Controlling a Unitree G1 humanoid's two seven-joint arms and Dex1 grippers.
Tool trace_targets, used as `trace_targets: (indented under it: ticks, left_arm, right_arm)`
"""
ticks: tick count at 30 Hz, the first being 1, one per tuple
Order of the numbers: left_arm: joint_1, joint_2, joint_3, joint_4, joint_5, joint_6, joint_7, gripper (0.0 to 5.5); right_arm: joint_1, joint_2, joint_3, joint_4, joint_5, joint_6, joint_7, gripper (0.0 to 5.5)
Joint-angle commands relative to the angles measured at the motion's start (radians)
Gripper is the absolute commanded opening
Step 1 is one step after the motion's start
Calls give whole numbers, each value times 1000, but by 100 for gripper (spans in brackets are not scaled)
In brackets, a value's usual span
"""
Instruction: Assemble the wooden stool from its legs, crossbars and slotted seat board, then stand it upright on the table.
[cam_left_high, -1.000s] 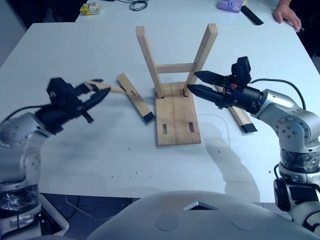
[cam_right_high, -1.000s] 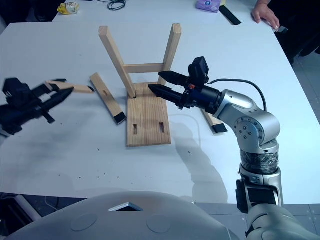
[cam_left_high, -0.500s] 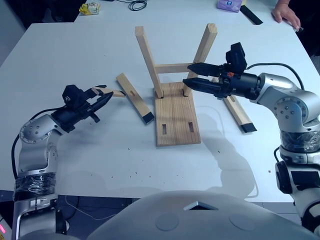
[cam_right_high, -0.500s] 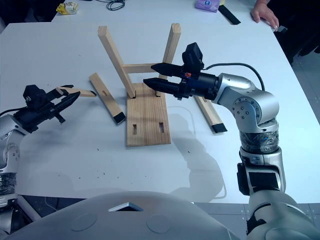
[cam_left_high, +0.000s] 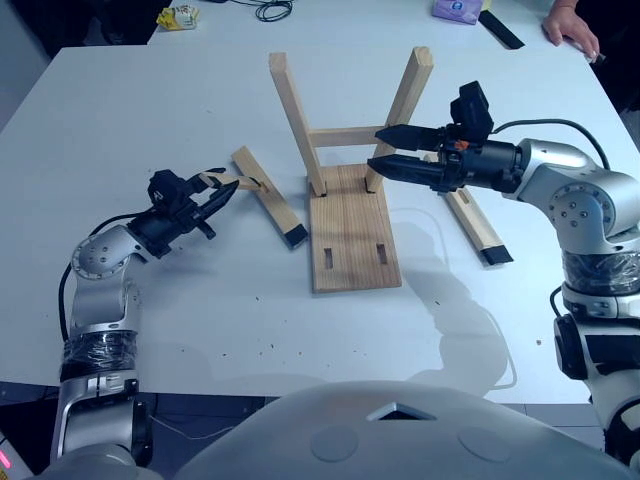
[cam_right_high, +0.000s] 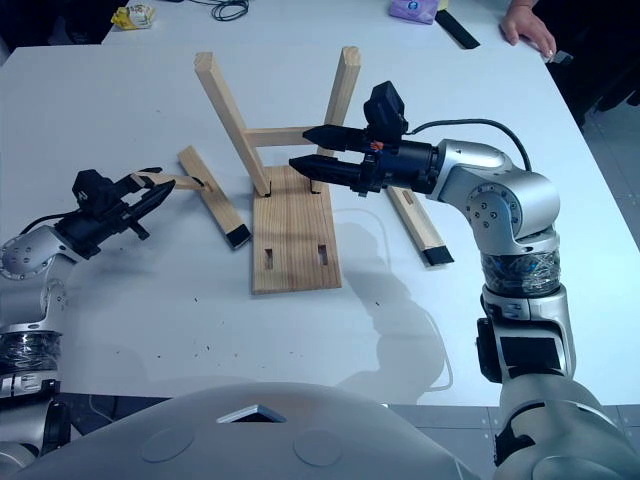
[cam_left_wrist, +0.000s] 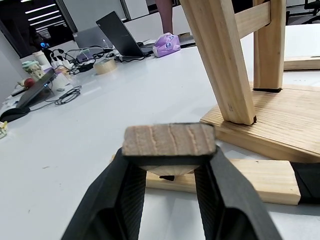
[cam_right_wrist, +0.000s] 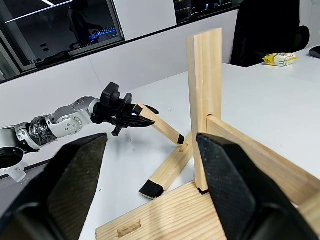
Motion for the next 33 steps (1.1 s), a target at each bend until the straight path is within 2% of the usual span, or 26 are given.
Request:
trace_targets:
  ticks: [1, 13, 20, 29, 33]
  left_arm:
    - [-15, -19, -3, 43, 15, -25, 25, 131]
    - [-28, -48, -65, 171, 30, -65, -7, 131]
    - [123, -15, -175, -30, -13, 44, -100, 131]
    - [283, 97, -142, -287, -90, 150, -132, 131]
    - [253, 112, -125, -312, -101, 161, -118, 131]
  right_arm:
    - [-43, -7, 13, 19, -16, 6, 22, 330]
    - [-58, -2, 19, 26, -24, 16, 42, 330]
    - [-30, 4, 3, -2, -15, 29, 18, 330]
    - [40, 16, -41, -68, 7, 47, -40, 330]
    - [63, 30, -52, -94, 16, 54, -65, 330]
